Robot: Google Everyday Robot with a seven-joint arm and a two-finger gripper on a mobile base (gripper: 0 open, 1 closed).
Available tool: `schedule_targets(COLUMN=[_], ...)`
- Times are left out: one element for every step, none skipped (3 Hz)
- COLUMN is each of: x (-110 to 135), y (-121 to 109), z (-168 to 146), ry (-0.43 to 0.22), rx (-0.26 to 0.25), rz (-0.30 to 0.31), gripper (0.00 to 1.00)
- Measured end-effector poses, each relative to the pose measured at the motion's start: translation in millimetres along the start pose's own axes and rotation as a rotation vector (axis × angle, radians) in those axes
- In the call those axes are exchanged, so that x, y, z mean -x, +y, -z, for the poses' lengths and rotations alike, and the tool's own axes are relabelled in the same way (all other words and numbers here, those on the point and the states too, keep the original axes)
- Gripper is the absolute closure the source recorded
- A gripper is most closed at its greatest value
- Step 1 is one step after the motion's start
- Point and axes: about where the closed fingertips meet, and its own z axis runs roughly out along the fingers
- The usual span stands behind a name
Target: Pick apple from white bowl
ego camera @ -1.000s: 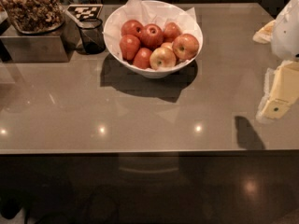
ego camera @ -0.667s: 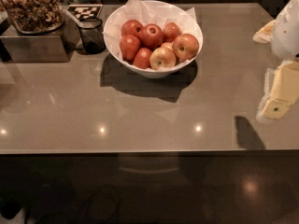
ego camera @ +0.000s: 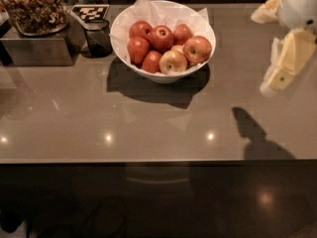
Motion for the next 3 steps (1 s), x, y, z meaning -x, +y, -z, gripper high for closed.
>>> schedule_targets(x=[24,44,41], y=[-35,-67,-72], z=[-15,-2,7], ry=[-0.130,-0.229,-0.258], rx=[0.081,0.039,-0.015], rz=[0.008,0.021,-0.016], gripper=[0.00,0.00,0.00])
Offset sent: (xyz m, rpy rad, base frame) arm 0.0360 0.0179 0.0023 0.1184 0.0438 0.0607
